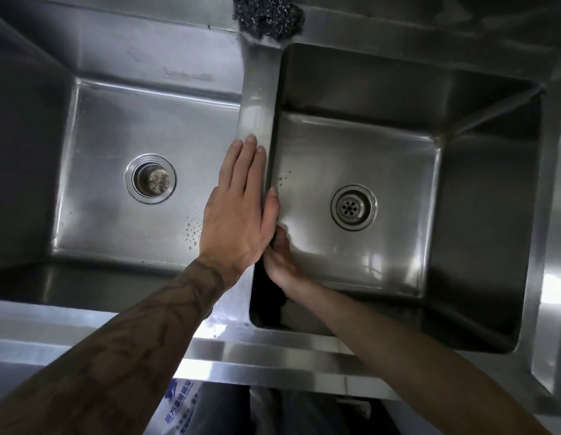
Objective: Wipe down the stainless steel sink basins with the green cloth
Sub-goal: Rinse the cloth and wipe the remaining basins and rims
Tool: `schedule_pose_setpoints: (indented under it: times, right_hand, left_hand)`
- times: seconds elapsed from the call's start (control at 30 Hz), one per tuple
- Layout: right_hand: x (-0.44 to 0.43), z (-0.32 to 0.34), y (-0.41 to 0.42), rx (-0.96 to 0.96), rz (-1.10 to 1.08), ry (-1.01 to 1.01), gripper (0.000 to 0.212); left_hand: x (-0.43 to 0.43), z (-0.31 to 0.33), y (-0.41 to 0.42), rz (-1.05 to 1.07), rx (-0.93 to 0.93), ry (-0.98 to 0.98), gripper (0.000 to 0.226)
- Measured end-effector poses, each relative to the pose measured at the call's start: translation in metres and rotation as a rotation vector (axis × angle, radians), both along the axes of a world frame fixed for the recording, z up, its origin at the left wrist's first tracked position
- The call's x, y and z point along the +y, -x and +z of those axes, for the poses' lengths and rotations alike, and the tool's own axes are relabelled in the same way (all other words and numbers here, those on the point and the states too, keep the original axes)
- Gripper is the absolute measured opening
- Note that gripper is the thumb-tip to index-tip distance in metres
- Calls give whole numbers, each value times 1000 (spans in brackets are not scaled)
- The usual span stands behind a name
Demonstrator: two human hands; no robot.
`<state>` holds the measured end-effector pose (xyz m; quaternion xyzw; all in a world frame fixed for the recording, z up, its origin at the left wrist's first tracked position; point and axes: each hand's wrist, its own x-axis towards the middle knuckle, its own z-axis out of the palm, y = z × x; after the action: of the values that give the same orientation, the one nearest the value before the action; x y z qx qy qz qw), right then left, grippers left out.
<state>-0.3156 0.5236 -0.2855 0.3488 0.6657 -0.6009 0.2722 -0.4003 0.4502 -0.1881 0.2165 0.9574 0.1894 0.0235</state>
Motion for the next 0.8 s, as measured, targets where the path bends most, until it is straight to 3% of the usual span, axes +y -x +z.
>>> schedule_pose_setpoints:
  times: [0.27, 0.5, 0.8]
  right_hand:
    - [48, 46, -55, 57, 540, 93, 48]
    - [63, -19, -46, 122, 919, -103, 46]
    - [96, 46, -58, 244, 928, 87, 38]
  left_hand:
    - [-1, -3, 0, 8, 7, 7, 59]
    - [-3, -1, -10, 51, -33, 46, 56]
    - [-27, 14, -139, 231, -130, 210, 65]
